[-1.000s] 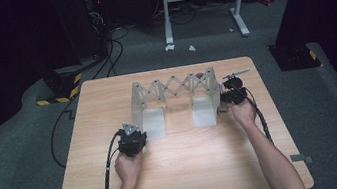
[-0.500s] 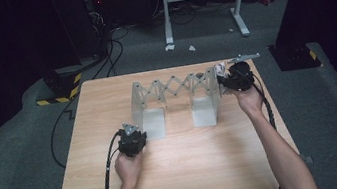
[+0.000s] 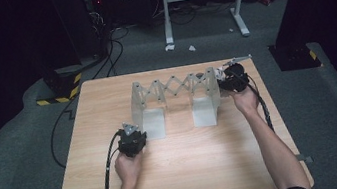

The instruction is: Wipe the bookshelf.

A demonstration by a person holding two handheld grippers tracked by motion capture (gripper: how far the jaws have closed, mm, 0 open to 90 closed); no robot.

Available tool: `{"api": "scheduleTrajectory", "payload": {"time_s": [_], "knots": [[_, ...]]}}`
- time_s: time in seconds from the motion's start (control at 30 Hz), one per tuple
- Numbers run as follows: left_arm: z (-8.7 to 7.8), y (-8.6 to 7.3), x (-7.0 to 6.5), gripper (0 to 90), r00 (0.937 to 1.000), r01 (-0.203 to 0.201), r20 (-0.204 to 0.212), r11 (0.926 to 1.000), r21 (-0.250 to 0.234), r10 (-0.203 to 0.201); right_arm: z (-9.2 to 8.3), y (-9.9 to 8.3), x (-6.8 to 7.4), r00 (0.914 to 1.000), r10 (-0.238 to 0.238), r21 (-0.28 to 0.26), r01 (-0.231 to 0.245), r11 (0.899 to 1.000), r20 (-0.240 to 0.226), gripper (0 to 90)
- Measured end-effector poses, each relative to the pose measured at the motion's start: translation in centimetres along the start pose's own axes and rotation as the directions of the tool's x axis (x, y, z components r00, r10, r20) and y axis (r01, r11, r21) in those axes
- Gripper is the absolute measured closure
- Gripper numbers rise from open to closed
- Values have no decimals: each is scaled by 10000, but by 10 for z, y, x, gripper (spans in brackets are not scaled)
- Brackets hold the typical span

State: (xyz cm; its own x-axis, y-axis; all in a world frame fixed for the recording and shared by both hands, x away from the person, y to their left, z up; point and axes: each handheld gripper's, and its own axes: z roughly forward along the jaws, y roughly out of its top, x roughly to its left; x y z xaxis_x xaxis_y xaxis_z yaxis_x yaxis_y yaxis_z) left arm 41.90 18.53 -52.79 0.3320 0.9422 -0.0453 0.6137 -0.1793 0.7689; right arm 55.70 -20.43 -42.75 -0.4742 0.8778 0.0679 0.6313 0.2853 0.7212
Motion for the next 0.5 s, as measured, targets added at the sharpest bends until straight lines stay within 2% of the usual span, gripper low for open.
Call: {"api": "scheduleTrajectory", "payload": {"time_s": [0.17,0.5], "knots": [[0,0,0,743,10000,-3,-3,10000,7,3,18,-20,-2,9995,221,665,-207,9976,-208,755],[0,0,0,743,10000,-4,-18,10000,9,4,30,-60,2,9967,567,1087,-501,9928,-581,750]]}}
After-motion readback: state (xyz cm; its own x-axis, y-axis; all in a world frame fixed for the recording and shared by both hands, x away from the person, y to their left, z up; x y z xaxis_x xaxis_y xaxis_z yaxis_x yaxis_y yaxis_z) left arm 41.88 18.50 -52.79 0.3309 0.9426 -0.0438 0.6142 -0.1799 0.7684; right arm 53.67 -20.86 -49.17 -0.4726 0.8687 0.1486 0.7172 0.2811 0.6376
